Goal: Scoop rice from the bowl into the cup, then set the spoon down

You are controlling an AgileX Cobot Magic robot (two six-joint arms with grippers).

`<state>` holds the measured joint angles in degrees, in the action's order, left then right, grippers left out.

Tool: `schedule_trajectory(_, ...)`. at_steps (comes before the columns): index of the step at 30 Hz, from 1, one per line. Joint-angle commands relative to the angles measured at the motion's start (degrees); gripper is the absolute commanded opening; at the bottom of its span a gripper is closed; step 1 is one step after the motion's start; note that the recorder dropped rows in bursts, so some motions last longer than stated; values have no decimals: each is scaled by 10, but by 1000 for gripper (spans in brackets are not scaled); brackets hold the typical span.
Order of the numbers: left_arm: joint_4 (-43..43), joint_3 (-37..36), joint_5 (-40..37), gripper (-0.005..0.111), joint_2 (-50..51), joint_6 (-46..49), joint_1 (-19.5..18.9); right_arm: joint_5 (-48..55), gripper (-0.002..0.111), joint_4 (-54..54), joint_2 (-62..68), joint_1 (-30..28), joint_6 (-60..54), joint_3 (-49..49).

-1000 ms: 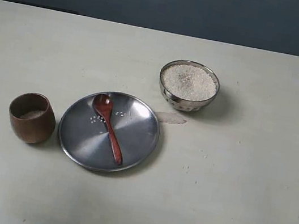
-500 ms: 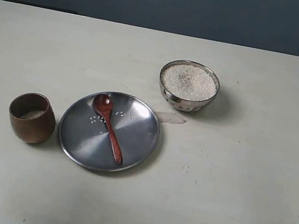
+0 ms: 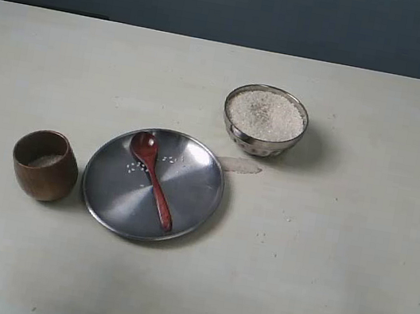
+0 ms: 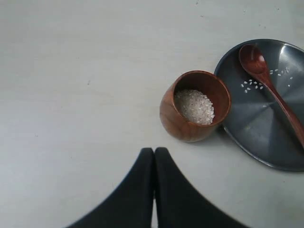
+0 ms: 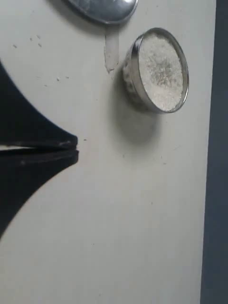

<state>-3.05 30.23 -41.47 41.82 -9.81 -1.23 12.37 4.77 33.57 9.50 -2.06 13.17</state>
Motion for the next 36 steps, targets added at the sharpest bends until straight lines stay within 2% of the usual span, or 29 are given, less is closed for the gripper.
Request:
schedule_trajectory(1, 3, -2, 6, 0, 1, -1, 1, -52, 0, 55, -14, -12, -61, -14)
schedule_trajectory(16, 3, -2, 6, 0, 1, -1, 1, -55, 0, 51, -109, -216, -58, -87)
schedule_trajectory(26, 3, -2, 8, 0, 1, -1, 1, -60, 0, 47, -164, -226, -58, -132)
schedule_trajectory(30, 23, -2, 10, 0, 1, -1, 1, 9, 0, 30, -222, -226, -58, -132)
schedule_trajectory(36, 41, -2, 10, 0, 1, -1, 1, 49, 0, 28, -316, -226, -58, -132)
